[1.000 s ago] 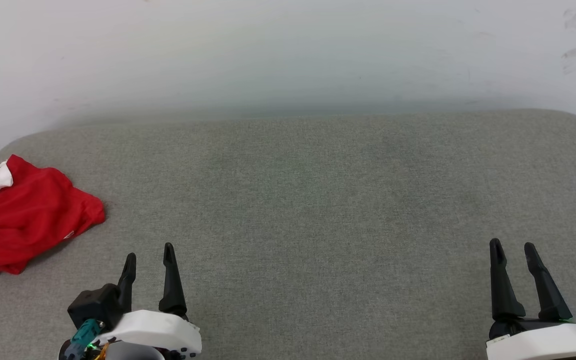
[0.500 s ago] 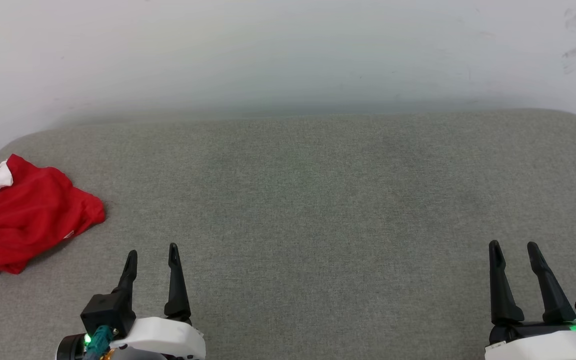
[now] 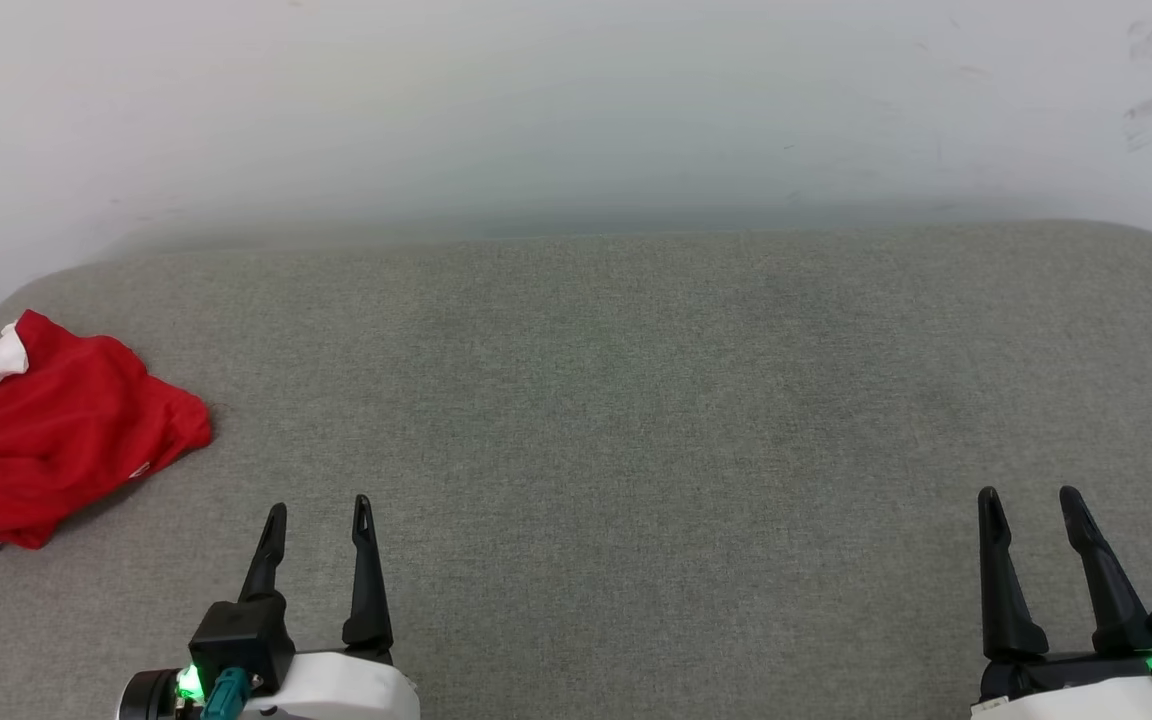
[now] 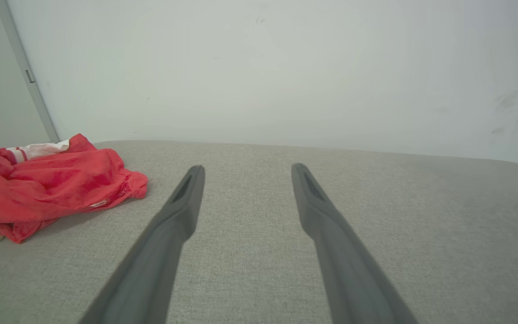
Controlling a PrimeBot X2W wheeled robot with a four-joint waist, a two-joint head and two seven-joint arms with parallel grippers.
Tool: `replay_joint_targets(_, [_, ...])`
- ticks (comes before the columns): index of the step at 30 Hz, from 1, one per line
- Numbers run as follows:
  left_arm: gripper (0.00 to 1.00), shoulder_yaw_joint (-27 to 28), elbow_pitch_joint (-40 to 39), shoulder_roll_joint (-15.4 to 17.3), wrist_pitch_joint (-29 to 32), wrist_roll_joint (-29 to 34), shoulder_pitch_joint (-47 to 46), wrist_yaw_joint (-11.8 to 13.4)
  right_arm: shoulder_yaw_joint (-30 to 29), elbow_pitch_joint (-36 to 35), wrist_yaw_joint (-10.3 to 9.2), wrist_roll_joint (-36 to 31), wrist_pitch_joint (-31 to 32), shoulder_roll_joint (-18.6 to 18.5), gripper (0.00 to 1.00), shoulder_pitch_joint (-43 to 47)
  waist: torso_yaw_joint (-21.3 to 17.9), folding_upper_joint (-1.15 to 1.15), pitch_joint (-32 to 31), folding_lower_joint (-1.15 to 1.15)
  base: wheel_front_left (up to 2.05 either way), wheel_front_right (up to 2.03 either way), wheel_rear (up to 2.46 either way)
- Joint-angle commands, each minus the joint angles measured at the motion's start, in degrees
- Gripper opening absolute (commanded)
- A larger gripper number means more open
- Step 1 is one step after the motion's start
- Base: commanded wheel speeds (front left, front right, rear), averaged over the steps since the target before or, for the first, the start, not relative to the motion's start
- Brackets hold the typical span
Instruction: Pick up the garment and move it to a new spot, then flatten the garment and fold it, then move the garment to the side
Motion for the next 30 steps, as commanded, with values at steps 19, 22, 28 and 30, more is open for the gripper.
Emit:
replay_joint_targets(19, [1.00, 0.61, 1.02, -0.53, -1.77, 4.06, 1.69, -1.07, -0.33, -0.50, -0.01, -2.30, -1.62, -0.10, 1.00, 1.86, -0.04, 0.00, 0.08, 0.00, 0.00, 0.00, 0.00])
replay_joint_targets(22, [1.00, 0.59, 1.21, -0.54, -1.75, 3.64, 1.75, -1.01, -0.54, -0.32, 0.00, -1.87, -1.62, -0.10, 1.00, 1.88, -0.06, 0.00, 0.10, 0.00, 0.00, 0.00, 0.00])
replay_joint_targets(28, [1.00, 0.64, 1.58, -0.55, -1.75, 3.01, 1.77, -0.64, -0.60, -0.09, 0.00, -1.38, -1.62, -0.10, 1.00, 1.90, -0.04, 0.00, 0.14, 0.00, 0.00, 0.00, 0.00])
replay_joint_targets(30, [1.00, 0.62, 1.69, -0.55, -1.75, 2.88, 1.78, -0.54, -0.58, 0.02, 0.00, -1.27, -1.62, -0.10, 1.00, 1.92, -0.02, 0.00, 0.14, 0.00, 0.00, 0.00, 0.00])
